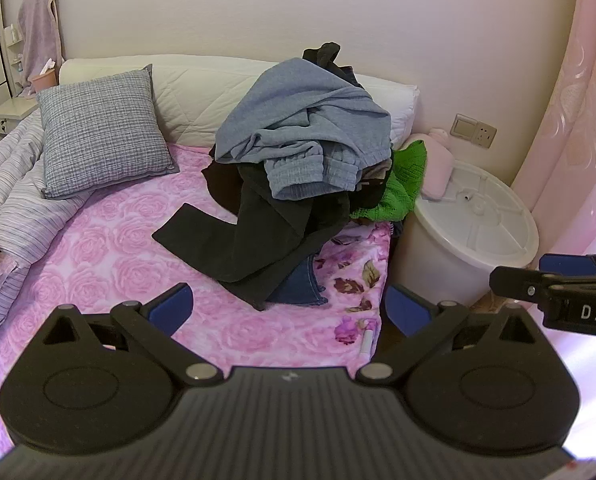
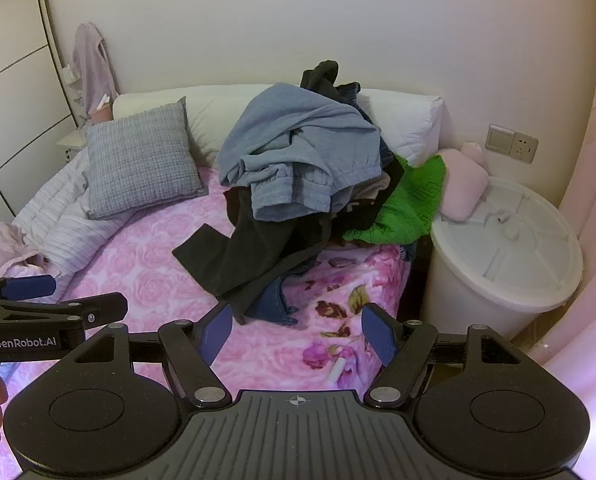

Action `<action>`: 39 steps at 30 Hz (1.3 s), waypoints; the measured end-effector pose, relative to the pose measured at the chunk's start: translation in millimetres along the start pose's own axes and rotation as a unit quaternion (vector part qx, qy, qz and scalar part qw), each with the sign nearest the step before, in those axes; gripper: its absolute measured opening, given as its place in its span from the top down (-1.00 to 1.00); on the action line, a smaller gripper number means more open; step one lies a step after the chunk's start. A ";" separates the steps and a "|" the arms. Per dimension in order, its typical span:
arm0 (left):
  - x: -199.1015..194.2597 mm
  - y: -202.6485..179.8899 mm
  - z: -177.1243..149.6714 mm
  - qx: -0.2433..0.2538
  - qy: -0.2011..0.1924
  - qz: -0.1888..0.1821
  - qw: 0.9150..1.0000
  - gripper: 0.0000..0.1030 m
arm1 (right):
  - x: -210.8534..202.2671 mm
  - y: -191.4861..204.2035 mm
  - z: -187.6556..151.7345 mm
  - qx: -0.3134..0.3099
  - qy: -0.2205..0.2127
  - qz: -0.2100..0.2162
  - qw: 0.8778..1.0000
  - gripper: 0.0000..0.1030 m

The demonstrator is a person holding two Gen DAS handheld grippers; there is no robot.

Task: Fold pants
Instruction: 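Reach both grippers toward the clothes pile on the bed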

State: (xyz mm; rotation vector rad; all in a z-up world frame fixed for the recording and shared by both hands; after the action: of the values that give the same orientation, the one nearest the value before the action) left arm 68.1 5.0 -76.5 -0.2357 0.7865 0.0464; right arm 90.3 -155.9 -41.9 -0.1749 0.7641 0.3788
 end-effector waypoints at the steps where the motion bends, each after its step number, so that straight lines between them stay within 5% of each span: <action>1: 0.1 -0.3 0.3 0.000 0.000 0.000 1.000 -0.97 | -0.1 -0.1 0.0 0.000 0.000 0.000 1.000 -0.34; 39: 11.8 27.1 6.6 -0.019 0.014 -0.003 1.000 -0.97 | 17.2 14.1 5.1 -0.011 0.010 -0.002 1.000 -0.34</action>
State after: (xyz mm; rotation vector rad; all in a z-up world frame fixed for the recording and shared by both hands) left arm 77.5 32.3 -85.5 -0.2744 0.8126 0.0519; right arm 99.3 -136.8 -50.6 -0.2006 0.7785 0.3814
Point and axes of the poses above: each gripper's, at about its wrist camera, not at the fingertips, and x roughly the way its jaws point, y to its left, z to its top, the point moved 9 cm from there along x, roughly the way its jaws point, and after that the axes turned 12 degrees about -x, right-handed, at the moved point
